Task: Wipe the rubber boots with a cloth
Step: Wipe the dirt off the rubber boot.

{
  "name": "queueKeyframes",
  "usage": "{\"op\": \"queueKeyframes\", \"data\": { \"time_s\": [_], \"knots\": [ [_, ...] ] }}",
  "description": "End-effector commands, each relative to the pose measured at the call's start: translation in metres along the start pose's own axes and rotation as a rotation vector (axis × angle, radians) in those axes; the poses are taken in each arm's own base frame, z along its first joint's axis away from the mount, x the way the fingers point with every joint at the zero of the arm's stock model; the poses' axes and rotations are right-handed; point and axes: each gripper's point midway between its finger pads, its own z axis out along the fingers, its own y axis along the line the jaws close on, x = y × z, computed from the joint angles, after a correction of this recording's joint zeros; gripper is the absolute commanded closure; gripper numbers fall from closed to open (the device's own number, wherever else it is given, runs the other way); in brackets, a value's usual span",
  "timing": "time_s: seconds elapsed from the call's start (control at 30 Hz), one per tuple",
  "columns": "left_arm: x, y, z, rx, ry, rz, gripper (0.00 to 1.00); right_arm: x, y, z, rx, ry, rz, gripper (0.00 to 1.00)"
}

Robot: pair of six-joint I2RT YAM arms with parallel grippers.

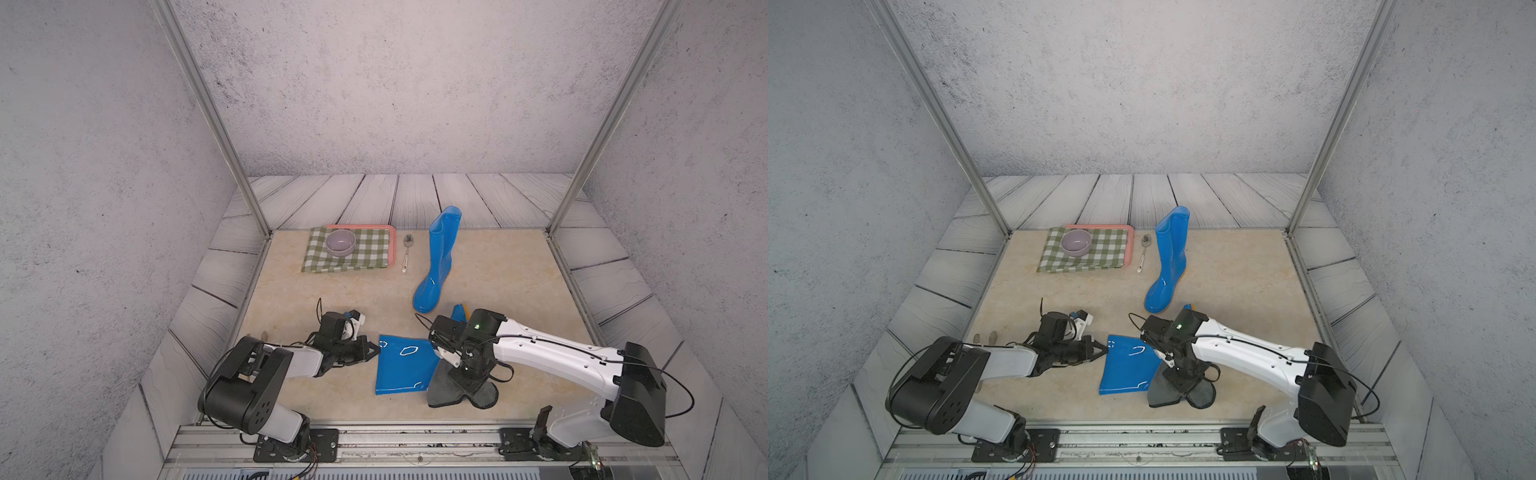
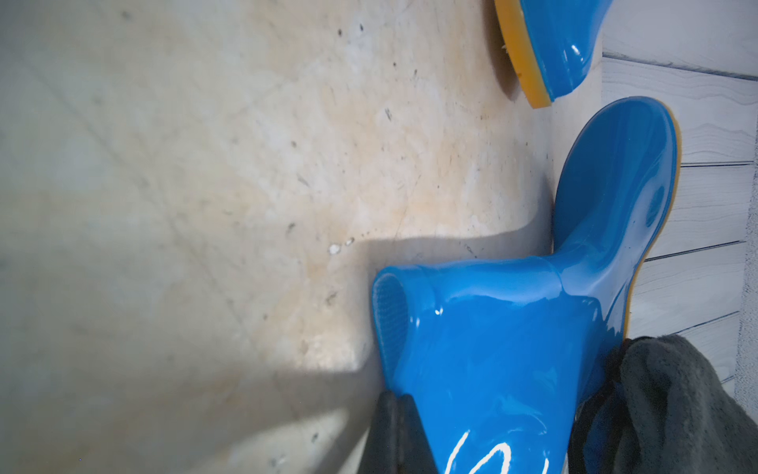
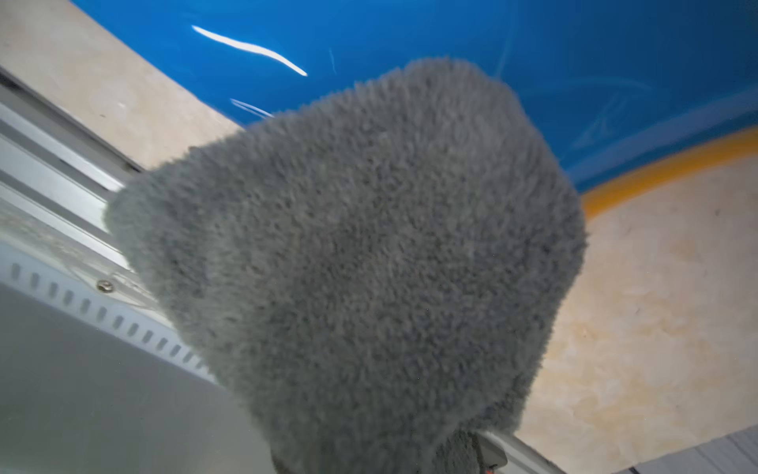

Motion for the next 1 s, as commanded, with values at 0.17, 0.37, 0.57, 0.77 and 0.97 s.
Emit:
{"op": "queueKeyframes", "data": {
  "time_s": [0.17,0.37,0.57,0.77,0.97],
  "knots": [
    [0.001,0.002,-0.001,0.014,0.004,0.008,1.0,0.002,-0.009,-0.001,0.013,0.023,0.057,1.0],
    [0.0,0.003,0.0,0.017,0.006,0.006,1.0,-0.003,-0.008,-0.003,0.012,0.012,0.05,1.0],
    [0.0,0.004,0.002,0.026,0.01,0.001,1.0,-0.032,-0.003,-0.032,0.0,-0.092,0.015,1.0],
    [-0.001,0.005,0.003,0.032,0.015,-0.002,1.0,-0.075,0.029,-0.046,-0.082,-0.162,-0.093,1.0],
    [0.0,0.005,0.003,0.034,0.015,-0.005,1.0,-0.109,0.064,-0.029,-0.084,-0.122,-0.222,1.0]
  ]
}}
